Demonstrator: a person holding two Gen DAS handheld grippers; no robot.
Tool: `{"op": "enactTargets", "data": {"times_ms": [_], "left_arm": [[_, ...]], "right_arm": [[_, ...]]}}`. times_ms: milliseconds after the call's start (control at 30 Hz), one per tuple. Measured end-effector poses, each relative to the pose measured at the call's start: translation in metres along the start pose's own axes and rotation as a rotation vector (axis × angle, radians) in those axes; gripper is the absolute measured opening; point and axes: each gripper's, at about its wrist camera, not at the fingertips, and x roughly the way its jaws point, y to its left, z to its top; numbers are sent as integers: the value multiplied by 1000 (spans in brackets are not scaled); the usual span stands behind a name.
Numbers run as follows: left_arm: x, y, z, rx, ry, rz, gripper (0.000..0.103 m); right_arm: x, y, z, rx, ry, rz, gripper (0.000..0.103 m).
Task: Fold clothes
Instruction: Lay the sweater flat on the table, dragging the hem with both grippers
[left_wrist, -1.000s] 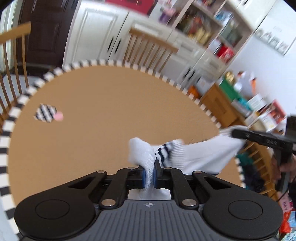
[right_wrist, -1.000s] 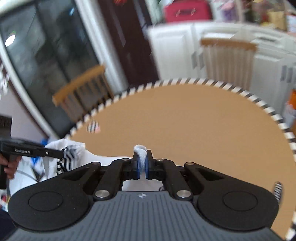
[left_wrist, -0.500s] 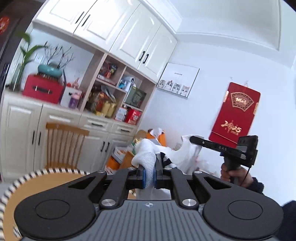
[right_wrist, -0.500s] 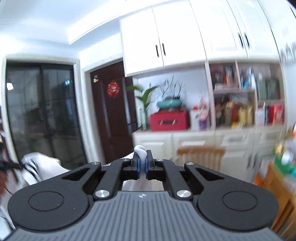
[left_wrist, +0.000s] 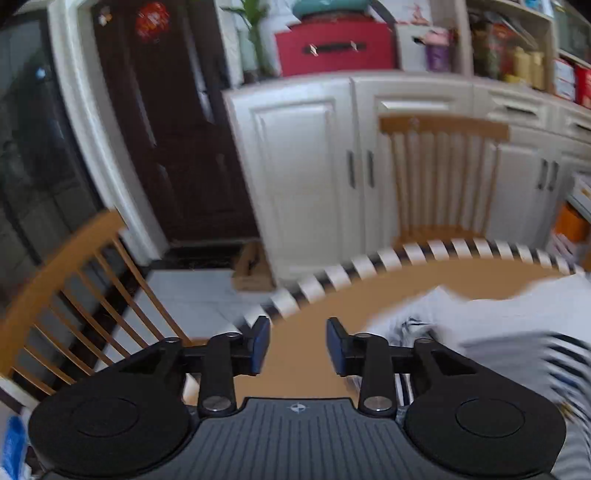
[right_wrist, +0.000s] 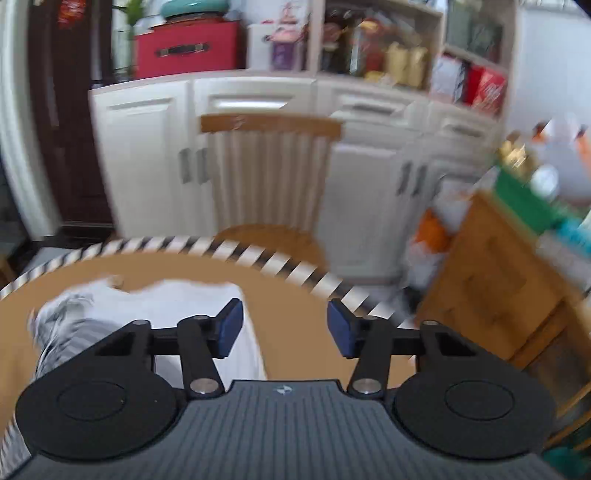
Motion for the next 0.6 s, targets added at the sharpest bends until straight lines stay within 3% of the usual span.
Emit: {"op": "enactTargets", "data": {"times_ms": [167, 233, 367, 533, 600], "left_arm": [[-6, 4, -120, -96, 221, -208, 49], [-22, 1, -152, -103, 229, -201, 49], [-59, 13, -197, -109, 232, -217, 60], [-85, 19, -234, -39, 221, -271, 63], [-90, 14, -244, 25, 208, -279, 60]], "right_arm": [[-37, -8, -112, 106, 61, 134, 67], [-62, -5, -139, 151, 90, 157, 67], [-114, -5, -176, 175, 135, 163, 67], [-130, 31, -202, 12, 181, 155, 57], [-123, 45, -206, -38, 195, 160, 45]]}}
